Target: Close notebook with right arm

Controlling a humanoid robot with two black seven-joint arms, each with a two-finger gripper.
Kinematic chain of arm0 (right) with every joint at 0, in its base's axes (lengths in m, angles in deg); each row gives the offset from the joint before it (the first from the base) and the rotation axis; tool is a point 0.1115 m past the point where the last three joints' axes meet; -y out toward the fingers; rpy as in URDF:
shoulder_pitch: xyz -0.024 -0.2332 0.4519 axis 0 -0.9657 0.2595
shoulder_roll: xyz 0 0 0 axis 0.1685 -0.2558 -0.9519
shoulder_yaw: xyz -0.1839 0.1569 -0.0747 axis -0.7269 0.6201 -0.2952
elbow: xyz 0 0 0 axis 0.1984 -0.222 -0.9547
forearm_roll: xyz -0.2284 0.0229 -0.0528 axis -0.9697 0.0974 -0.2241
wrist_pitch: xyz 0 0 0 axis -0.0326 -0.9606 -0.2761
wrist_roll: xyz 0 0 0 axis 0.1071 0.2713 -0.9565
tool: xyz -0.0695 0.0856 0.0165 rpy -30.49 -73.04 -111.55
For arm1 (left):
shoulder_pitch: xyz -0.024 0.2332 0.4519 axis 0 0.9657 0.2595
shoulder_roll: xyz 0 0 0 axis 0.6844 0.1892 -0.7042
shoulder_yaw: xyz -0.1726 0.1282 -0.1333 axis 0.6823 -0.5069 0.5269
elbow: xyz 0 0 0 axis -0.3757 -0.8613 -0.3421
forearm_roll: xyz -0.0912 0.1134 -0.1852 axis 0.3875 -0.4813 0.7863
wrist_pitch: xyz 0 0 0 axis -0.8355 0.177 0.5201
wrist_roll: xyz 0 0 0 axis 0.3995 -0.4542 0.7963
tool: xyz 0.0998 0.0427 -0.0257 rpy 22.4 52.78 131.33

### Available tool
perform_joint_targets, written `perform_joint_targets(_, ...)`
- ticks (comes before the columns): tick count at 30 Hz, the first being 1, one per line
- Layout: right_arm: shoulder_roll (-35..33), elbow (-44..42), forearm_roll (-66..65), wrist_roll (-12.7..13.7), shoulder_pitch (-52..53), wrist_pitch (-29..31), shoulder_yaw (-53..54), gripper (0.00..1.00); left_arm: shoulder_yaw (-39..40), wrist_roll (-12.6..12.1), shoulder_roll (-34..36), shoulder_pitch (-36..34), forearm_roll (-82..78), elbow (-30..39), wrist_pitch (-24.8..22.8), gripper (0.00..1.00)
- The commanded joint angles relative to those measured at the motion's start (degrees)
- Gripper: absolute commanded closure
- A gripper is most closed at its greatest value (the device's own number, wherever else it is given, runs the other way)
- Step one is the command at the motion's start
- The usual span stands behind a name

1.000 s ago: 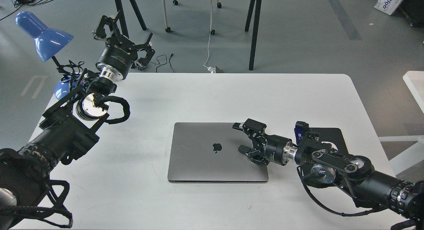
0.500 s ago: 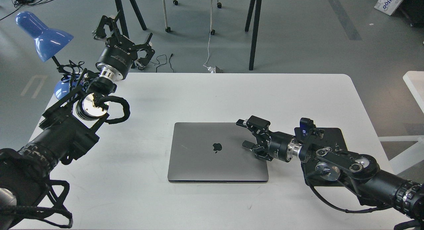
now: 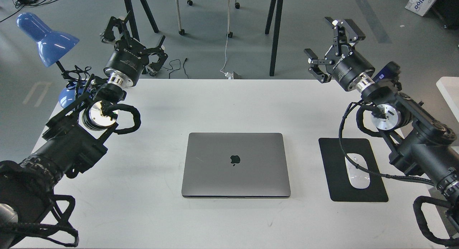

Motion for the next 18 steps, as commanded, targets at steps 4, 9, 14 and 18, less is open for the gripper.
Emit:
perform_joint_targets(4, -0.2, -7.5, 13.6, 2.0, 3.6, -0.5, 4.9, 0.00, 0.0, 0.0, 0.0, 0.0, 0.0, 0.0, 0.0, 0.00)
perform_joint_targets(9, -0.5, -8.0, 19.9, 1.8, 3.3, 0.7, 4.9, 0.00, 0.0, 0.0, 0.0, 0.0, 0.0, 0.0, 0.0, 0.00)
perform_joint_targets(14, -0.4, -7.8, 19.9, 1.8, 1.7, 0.8, 3.9, 0.00, 0.0, 0.0, 0.0, 0.0, 0.0, 0.0, 0.0, 0.00)
perform_joint_targets(18, -0.4, -7.4, 19.9, 1.5, 0.6, 1.0, 3.8, 0.00, 0.0, 0.0, 0.0, 0.0, 0.0, 0.0, 0.0, 0.00)
